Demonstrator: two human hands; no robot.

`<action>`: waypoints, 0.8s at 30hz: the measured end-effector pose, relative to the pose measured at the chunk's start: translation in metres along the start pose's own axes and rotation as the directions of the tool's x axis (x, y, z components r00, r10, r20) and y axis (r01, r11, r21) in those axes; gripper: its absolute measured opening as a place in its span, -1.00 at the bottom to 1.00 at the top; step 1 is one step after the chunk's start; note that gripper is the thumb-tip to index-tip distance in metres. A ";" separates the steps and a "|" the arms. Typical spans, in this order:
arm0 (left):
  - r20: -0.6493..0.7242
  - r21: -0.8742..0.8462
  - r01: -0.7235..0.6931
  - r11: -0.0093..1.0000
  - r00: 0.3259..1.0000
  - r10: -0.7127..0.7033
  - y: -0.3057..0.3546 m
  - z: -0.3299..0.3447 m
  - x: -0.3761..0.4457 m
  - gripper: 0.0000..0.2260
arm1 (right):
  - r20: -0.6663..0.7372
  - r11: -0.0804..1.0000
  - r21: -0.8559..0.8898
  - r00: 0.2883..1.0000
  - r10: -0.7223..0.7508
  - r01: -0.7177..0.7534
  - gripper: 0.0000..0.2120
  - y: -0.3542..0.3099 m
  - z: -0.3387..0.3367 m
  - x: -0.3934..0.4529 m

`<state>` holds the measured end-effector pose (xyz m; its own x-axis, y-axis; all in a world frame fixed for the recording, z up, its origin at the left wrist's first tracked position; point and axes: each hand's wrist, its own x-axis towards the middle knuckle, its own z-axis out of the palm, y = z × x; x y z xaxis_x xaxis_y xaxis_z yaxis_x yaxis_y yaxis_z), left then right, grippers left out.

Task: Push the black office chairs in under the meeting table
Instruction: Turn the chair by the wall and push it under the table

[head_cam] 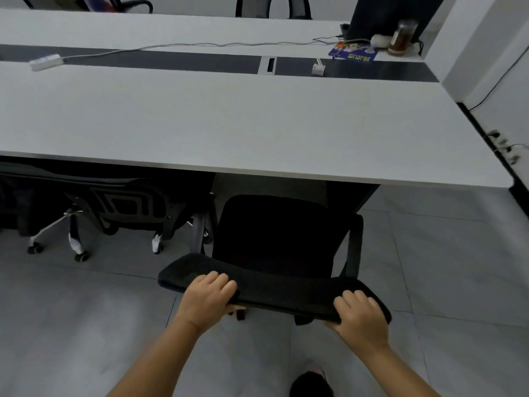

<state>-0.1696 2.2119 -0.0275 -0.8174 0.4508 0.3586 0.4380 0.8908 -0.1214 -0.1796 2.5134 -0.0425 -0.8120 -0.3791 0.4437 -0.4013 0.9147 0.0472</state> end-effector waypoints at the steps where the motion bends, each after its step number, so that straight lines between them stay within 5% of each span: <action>1: -0.007 0.012 0.015 1.000 1.000 -0.015 -0.007 0.005 0.009 -0.44 | -0.001 1.000 -0.017 1.000 0.002 -0.002 -0.54 0.002 0.005 0.010; 5: -0.089 0.040 0.040 0.998 0.995 -0.036 -0.033 0.027 0.042 -0.66 | -0.020 1.000 -0.026 1.000 -0.007 0.006 -0.65 0.013 0.026 0.048; 9: -0.038 0.054 0.040 0.998 0.999 -0.038 -0.047 0.039 0.078 -0.49 | -0.004 1.000 -0.010 1.000 -0.001 0.001 -0.64 0.031 0.044 0.078; 18: -0.061 0.053 -0.004 0.999 0.998 0.007 -0.093 0.078 0.168 -0.65 | 0.023 0.999 -0.016 0.999 0.032 -0.032 -0.61 0.074 0.080 0.155; 24: -0.045 0.061 -0.026 0.998 0.999 0.028 -0.105 0.101 0.217 -0.58 | -0.048 1.000 -0.005 0.999 0.020 -0.020 -0.38 0.115 0.109 0.203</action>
<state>-0.4312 2.2224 -0.0307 -0.7870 0.4729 0.3961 0.4353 0.8807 -0.1866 -0.4366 2.5262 -0.0448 -0.7985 -0.3538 0.4871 -0.3829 0.9228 0.0426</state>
